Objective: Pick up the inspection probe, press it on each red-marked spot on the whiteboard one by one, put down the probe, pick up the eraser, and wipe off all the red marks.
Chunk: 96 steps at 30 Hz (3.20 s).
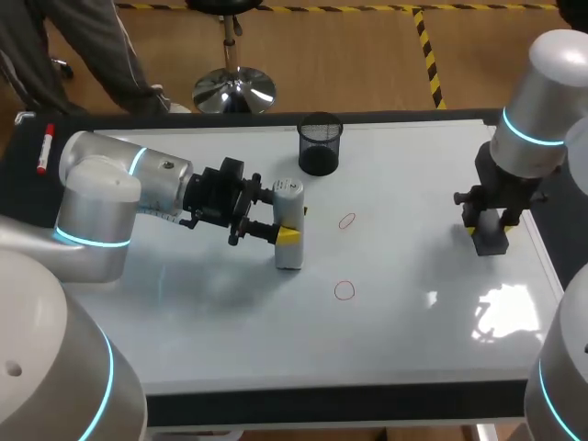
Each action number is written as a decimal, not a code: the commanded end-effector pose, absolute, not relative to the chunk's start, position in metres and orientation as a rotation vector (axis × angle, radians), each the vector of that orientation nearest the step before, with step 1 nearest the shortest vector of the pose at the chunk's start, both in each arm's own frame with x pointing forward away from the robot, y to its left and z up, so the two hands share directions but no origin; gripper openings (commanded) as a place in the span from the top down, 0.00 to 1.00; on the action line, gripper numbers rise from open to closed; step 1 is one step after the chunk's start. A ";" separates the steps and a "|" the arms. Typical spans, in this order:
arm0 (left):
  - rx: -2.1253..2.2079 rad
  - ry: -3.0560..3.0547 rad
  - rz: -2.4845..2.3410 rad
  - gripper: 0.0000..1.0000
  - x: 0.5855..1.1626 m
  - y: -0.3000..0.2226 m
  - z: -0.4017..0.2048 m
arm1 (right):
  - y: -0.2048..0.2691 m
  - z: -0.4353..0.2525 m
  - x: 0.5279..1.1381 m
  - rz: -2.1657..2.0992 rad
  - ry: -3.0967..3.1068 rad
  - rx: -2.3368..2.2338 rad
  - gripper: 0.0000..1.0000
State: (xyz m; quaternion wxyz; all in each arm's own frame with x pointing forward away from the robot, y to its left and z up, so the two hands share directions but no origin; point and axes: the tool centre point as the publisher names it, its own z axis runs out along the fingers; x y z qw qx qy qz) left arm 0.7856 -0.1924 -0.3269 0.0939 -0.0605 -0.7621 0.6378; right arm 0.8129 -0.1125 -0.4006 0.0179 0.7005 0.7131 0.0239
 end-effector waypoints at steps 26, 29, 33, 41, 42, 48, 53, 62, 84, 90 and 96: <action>-0.221 -2.294 1.903 1.00 0.791 -0.188 -0.274 | -0.113 -0.400 0.813 0.075 2.216 2.175 1.00; -0.218 -2.295 1.906 1.00 0.789 -0.184 -0.271 | -0.113 -0.400 0.813 0.075 2.216 2.175 1.00; -0.212 -2.299 1.911 1.00 0.791 -0.178 -0.266 | -0.113 -0.400 0.813 0.075 2.216 2.175 1.00; -0.214 -2.300 1.921 1.00 0.792 -0.165 -0.260 | -0.113 -0.400 0.813 0.075 2.216 2.175 1.00; -0.216 -2.302 1.922 1.00 0.792 -0.162 -0.259 | -0.113 -0.400 0.813 0.075 2.216 2.175 1.00; -0.215 -2.307 1.926 1.00 0.791 -0.150 -0.259 | -0.113 -0.400 0.813 0.075 2.216 2.175 1.00; -0.206 -2.316 1.936 1.00 0.789 -0.133 -0.257 | -0.113 -0.400 0.813 0.075 2.216 2.175 1.00; -0.184 -2.336 1.948 1.00 0.788 -0.104 -0.255 | -0.113 -0.400 0.813 0.075 2.216 2.175 1.00; -0.126 -2.409 1.978 1.00 0.783 -0.032 -0.252 | -0.113 -0.400 0.813 0.075 2.216 2.175 1.00; -0.109 -2.421 1.975 1.00 0.781 -0.016 -0.257 | -0.113 -0.400 0.813 0.075 2.216 2.175 1.00; -0.082 -2.429 1.988 1.00 0.777 -0.002 -0.260 | -0.113 -0.400 0.813 0.075 2.216 2.175 1.00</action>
